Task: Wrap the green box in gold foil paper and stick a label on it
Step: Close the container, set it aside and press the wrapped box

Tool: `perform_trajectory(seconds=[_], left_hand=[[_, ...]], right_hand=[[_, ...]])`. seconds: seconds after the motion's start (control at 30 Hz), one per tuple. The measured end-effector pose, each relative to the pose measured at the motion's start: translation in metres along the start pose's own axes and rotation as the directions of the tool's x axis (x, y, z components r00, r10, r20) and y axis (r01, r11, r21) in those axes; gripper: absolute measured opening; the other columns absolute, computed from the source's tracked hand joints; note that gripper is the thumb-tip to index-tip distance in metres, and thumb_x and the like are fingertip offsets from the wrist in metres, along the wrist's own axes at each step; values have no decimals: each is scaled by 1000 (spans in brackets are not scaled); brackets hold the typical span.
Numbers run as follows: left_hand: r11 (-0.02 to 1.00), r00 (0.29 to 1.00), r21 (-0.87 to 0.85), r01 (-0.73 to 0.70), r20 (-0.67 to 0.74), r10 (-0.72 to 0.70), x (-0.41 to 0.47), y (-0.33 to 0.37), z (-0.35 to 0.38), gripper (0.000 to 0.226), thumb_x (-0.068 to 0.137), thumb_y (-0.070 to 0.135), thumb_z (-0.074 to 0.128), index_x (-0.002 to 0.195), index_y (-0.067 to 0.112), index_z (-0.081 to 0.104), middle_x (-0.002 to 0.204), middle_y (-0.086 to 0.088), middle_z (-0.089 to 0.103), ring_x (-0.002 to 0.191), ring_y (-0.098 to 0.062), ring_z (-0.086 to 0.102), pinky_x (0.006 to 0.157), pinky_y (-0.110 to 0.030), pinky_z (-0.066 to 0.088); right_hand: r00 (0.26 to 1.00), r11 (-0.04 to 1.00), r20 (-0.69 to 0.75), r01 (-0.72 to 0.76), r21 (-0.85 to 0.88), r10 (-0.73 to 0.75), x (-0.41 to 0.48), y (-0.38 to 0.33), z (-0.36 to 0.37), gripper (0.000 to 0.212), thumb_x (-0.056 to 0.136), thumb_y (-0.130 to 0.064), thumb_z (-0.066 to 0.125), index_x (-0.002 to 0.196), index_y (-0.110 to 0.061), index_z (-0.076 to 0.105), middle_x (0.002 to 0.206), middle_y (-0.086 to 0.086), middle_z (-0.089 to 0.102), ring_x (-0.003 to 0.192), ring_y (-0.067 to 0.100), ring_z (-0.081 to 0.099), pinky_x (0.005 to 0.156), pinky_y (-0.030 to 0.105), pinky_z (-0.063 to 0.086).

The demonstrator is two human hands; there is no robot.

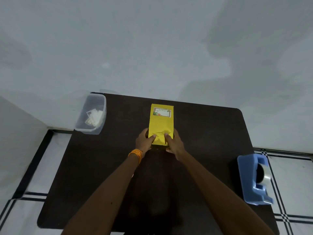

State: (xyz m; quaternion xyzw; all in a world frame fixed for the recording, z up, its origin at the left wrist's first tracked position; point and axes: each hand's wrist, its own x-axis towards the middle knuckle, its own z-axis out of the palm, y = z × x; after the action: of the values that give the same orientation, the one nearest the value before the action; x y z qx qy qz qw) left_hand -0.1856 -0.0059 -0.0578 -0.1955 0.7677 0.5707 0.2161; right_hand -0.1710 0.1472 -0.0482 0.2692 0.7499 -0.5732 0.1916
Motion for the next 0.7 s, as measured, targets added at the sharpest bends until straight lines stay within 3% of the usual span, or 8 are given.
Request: perform_trajectory(seconds=[0.17,0.3,0.43,0.5,0.6,0.7], left_hand=[[1000,1000,-6,-22,5,22,13,12,-2,53,96,28,61,145,24,42,138,-5,48,112,-22,56,70,-31,56],[999,999,-19,-34,5,34,23,18,0,54,96,27,61,145,23,40,122,2,45,103,-17,53,71,-33,55],[999,999,-14,-38,6,39,25,20,0,54,96,27,60,146,24,39,122,3,44,105,-18,52,76,-35,55],[998,998,18,-52,30,52,24,19,-2,54,97,30,59,146,24,38,132,-1,48,112,-22,53,86,-40,55],[991,997,107,-74,-8,75,18,15,-8,53,99,38,52,146,17,40,144,-9,49,127,-28,50,104,-47,46],[991,993,115,-64,-93,75,5,2,-22,44,101,32,51,138,10,50,136,-10,56,125,-27,53,104,-39,44]], right_hand=[[1000,1000,4,-9,3,9,16,-10,1,61,100,-44,54,153,-37,25,149,3,45,126,27,52,89,48,58],[1000,1000,0,23,14,-23,26,-14,-2,60,100,-43,53,154,-35,26,149,2,45,121,21,52,88,45,58],[999,999,31,21,25,-22,31,-15,-5,62,99,-45,54,154,-36,25,149,1,44,127,25,52,91,48,57],[999,1000,31,18,8,-18,31,-13,-6,63,100,-48,52,155,-35,22,149,2,43,128,27,51,91,49,56],[997,999,-74,-32,-13,31,29,-6,-8,72,96,-64,44,155,-31,21,151,7,43,130,30,49,98,52,52],[970,992,-232,-91,-83,69,21,13,-3,74,93,-71,34,146,-20,35,139,11,54,122,31,56,100,53,49]])
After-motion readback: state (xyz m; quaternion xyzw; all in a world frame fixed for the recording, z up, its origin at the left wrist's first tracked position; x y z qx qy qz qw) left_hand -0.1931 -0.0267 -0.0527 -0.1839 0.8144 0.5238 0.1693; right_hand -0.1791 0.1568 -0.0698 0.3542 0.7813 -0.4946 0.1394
